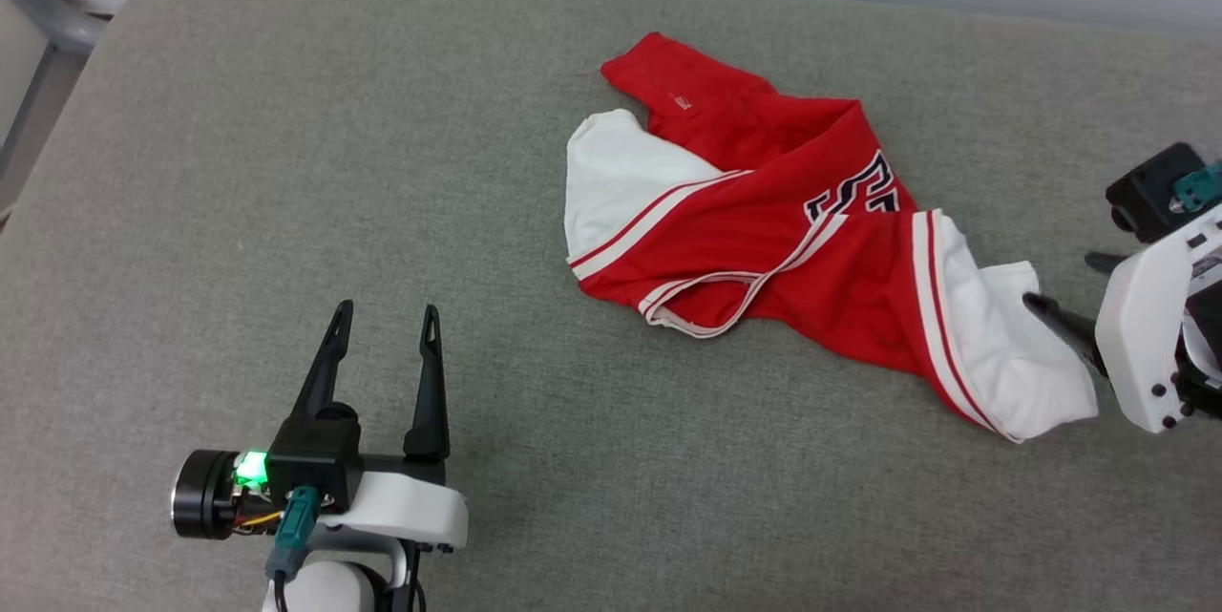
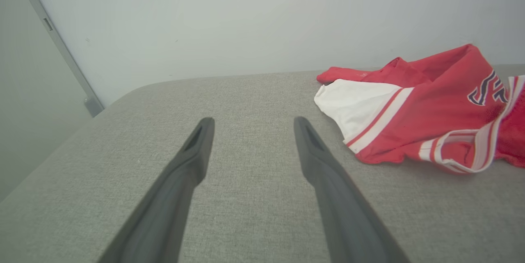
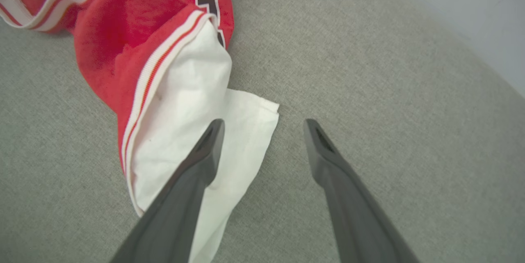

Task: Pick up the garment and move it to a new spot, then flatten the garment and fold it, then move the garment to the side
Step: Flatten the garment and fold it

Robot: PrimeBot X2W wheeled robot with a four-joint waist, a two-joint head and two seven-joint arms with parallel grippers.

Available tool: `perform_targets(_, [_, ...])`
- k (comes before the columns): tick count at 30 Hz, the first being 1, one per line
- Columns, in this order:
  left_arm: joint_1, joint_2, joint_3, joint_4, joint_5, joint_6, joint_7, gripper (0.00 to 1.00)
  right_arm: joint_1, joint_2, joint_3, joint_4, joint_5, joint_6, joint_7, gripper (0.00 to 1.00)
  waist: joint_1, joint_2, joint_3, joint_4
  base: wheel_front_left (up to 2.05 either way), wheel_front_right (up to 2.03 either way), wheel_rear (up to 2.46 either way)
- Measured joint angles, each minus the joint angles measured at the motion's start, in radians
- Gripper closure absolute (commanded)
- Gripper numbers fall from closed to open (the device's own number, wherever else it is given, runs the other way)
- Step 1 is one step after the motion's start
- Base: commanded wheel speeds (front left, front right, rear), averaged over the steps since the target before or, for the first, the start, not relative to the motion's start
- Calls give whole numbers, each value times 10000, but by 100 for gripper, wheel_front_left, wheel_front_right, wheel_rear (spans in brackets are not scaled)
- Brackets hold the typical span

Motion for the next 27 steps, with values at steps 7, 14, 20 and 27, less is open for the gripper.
perform_targets(7, [-347, -121, -219, -113, -6, 6, 0, 0, -725, -341, 792, 673, 393, -2, 1313, 0, 0, 0, 562, 338, 0, 0, 0])
perform_targets(14, [-609, -184, -430, -169, -107, 100, 0, 0, -1393, -462, 1532, 1300, 539, -2, 1638, 0, -1, 0, 1160, 736, 0, 0, 0])
perform_targets(20, [-756, -213, -512, -127, -178, 150, 0, 0, -1670, -859, 2372, 1404, 876, -59, 1887, 0, -1, 0, 1430, 1011, 0, 0, 0])
perform_targets(27, [-749, -219, -476, -58, -196, 222, 0, 0, -1771, -1062, 2986, 1484, 1193, -79, 1373, 100, -2, 0, 1356, 995, 0, 0, 0])
